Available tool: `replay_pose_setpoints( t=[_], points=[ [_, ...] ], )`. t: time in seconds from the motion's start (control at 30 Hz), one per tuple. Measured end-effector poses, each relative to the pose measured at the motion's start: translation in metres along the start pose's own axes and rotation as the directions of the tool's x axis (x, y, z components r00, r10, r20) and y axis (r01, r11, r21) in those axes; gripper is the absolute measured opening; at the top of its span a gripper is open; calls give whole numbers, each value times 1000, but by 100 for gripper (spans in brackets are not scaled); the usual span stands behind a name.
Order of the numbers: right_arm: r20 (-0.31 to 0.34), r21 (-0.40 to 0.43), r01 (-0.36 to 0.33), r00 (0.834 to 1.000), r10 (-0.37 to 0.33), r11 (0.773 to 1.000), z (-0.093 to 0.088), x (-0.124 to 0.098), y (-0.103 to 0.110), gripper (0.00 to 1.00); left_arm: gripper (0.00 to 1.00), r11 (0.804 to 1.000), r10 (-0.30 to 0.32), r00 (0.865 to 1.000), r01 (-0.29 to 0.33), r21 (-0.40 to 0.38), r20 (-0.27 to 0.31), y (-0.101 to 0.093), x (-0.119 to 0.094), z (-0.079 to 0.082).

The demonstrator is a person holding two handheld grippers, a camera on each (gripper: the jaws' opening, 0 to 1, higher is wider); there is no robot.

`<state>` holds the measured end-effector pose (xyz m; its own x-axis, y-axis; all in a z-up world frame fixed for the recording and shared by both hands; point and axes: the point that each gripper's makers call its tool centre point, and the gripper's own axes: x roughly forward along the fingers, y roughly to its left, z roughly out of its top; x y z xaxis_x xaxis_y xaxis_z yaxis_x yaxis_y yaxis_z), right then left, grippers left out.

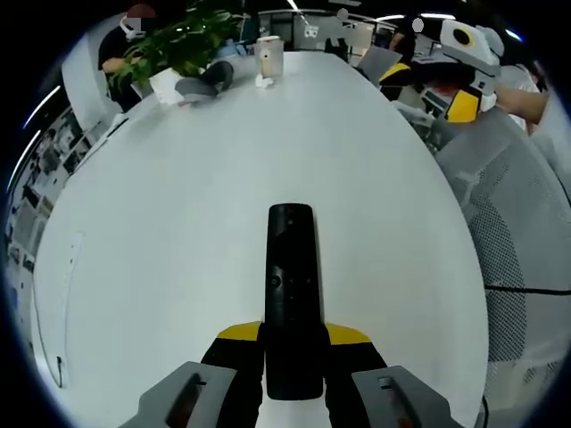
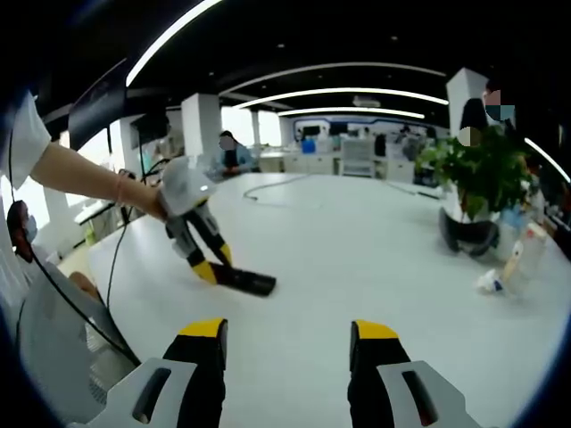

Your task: Press the specified remote control buttons in sequence, fully releasing each button before pressing the next.

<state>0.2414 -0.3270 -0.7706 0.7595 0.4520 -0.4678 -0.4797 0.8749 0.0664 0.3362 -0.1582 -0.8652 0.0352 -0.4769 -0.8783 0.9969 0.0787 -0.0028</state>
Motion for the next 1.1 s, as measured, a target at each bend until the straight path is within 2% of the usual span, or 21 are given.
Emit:
replay_pose_setpoints(
  t=[1.1],
  points=[
    [6, -9, -5, 1000, 5, 1000, 1, 0, 2, 52, 24, 1000, -8, 1000, 8, 13, 12, -23, -1, -2]
  ],
)
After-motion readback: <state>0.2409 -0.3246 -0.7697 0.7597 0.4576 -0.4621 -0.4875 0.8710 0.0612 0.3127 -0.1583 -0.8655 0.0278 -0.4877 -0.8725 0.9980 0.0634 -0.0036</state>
